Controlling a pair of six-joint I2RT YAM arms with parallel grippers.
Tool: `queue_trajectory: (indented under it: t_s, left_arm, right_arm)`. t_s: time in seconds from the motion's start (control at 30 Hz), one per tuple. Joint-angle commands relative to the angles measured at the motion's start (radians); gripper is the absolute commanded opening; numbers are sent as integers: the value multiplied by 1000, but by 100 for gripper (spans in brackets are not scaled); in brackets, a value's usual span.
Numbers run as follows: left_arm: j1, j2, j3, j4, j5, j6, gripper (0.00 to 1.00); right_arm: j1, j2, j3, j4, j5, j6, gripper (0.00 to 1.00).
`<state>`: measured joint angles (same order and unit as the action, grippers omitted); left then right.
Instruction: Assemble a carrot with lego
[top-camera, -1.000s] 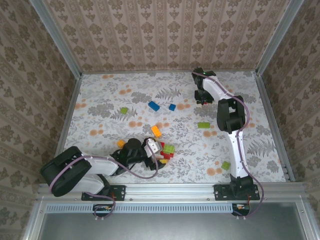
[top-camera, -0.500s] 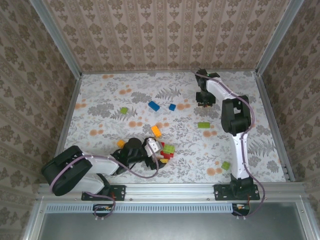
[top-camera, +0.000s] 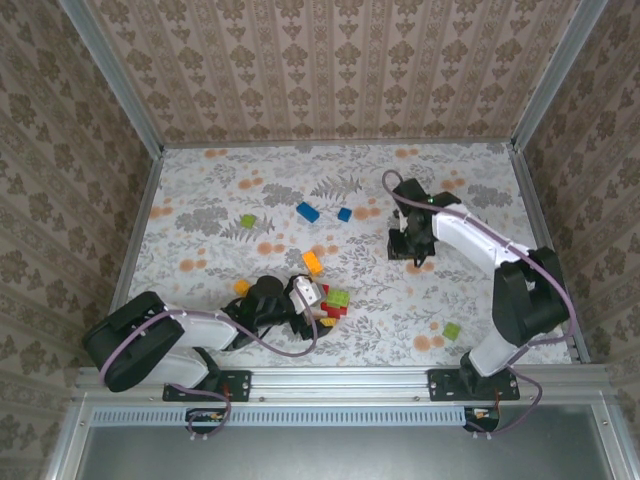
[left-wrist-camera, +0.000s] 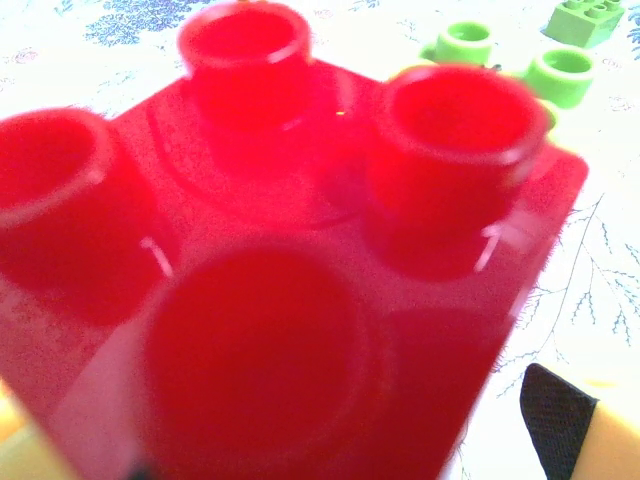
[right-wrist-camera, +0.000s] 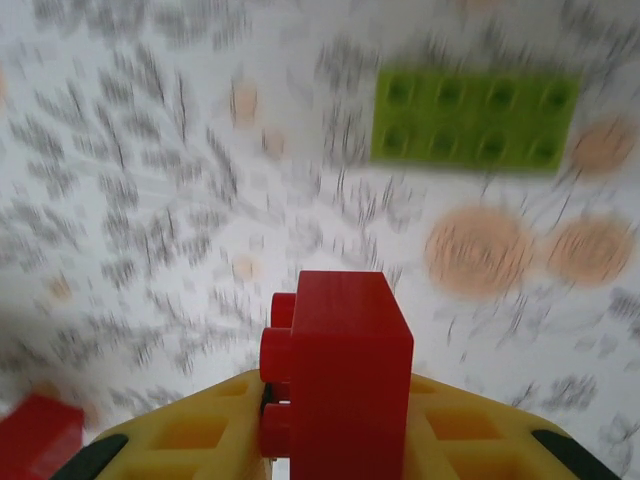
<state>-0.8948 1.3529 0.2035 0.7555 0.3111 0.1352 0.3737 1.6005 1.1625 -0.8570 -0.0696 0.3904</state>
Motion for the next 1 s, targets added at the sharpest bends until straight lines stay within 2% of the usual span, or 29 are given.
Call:
queue_trajectory:
  t_s: [0.0,0.3,0.5,0.7,0.97]
  left_arm:
    - [4,-8,24,-1,26,9,99]
    - [5,-9,25,-5,31,8,99]
    - [4,-3,28,-7,32,7,99]
    - [4,0,30,-7,29,8,99]
    - [4,2,30,-8,31,9,99]
  right_arm:
    - [52,-82,-73,-15,29,68,31]
    - [152,-53,-156,-7,90,119,31]
    - [171,-12,-185,35,87,136,32]
    - [180,10,-183,39,95,136,40]
    - [186,5,-171,19,126,139,44]
